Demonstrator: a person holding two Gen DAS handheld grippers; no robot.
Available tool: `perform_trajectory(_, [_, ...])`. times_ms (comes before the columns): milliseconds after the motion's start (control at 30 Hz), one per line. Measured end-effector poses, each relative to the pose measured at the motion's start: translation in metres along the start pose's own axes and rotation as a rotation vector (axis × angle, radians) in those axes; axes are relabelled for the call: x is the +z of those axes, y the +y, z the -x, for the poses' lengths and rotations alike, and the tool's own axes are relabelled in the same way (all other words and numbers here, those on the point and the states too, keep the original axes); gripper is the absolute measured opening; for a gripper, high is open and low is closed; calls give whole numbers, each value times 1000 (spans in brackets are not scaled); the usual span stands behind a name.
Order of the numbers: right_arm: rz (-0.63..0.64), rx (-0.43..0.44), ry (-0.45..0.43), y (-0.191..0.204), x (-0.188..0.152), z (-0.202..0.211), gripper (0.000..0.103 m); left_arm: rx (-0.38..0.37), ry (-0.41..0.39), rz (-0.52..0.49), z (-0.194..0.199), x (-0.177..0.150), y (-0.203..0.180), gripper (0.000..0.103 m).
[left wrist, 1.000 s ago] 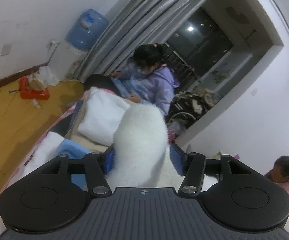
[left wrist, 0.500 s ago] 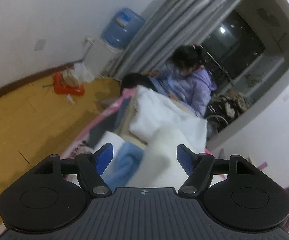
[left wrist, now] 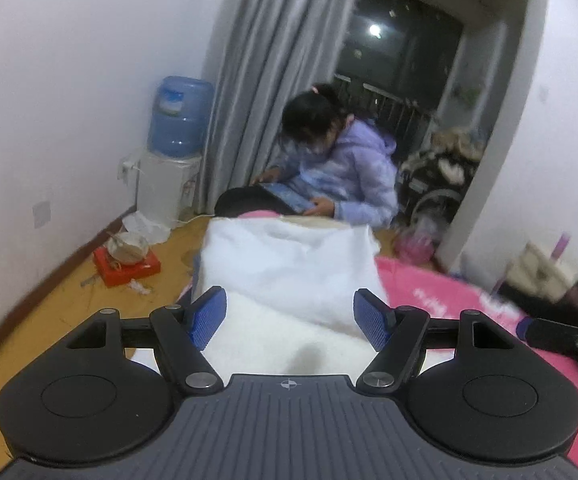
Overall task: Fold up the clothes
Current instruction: 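Lift the folded sweater with both tools and carry it to the clothes stack, then lower the sweater onto the clothes stack and open both tools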
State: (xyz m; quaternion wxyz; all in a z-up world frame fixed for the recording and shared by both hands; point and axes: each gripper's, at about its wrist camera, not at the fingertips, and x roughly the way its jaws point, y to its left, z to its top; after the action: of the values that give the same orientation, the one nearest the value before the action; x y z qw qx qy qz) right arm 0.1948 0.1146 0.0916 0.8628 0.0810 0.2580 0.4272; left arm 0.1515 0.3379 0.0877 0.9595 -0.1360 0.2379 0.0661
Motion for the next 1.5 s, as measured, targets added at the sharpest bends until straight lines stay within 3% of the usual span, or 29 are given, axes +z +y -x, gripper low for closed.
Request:
perform_trajectory(100, [103, -117, 100, 1, -29, -36, 54, 93, 76, 21, -31, -15, 11, 71])
perform_trajectory(167, [27, -117, 129, -17, -44, -50, 54, 92, 130, 164, -42, -21, 36, 72])
perform_trajectory(267, [-79, -94, 140, -31, -41, -42, 56, 38, 173, 342, -45, -24, 62, 76])
perform_trajectory(400, [23, -157, 111, -9, -31, -24, 53, 36, 145, 332, -8, -8, 59, 73])
perform_trajectory(533, [77, -101, -9, 15, -26, 18, 53, -25, 33, 226, 77, 1, 54, 75])
perform_trajectory(700, [235, 92, -34, 61, -43, 61, 53, -74, 34, -10, 159, -50, 24, 75])
perform_trajectory(800, [364, 124, 45, 81, -65, 53, 53, -5, 100, -130, 156, -98, 7, 74])
perform_trajectory(900, [442, 43, 187, 76, -94, 14, 55, 20, 124, -126, 140, -131, 11, 77])
perform_trajectory(1000, [412, 34, 174, 74, -92, 21, 55, 22, 106, -67, 142, -125, 12, 73])
perform_trajectory(1067, [386, 60, 146, 76, -85, 38, 55, 9, 46, -73, 158, -116, 3, 72])
perform_trajectory(1167, [420, 123, 137, 82, -92, 56, 55, -12, -11, -223, 175, -121, -27, 76])
perform_trajectory(1267, [433, 114, 194, 81, -113, 40, 54, -3, 41, -417, 164, -149, -55, 76])
perform_trajectory(1367, [379, 112, 250, 71, -126, 23, 56, 99, 81, -581, 141, -179, -74, 77])
perform_trajectory(1433, [338, 111, 275, 61, -120, 28, 56, 111, 73, -602, 146, -182, -81, 76])
perform_trajectory(1500, [365, 71, 300, 57, -113, 45, 55, 65, 70, -566, 163, -179, -83, 76])
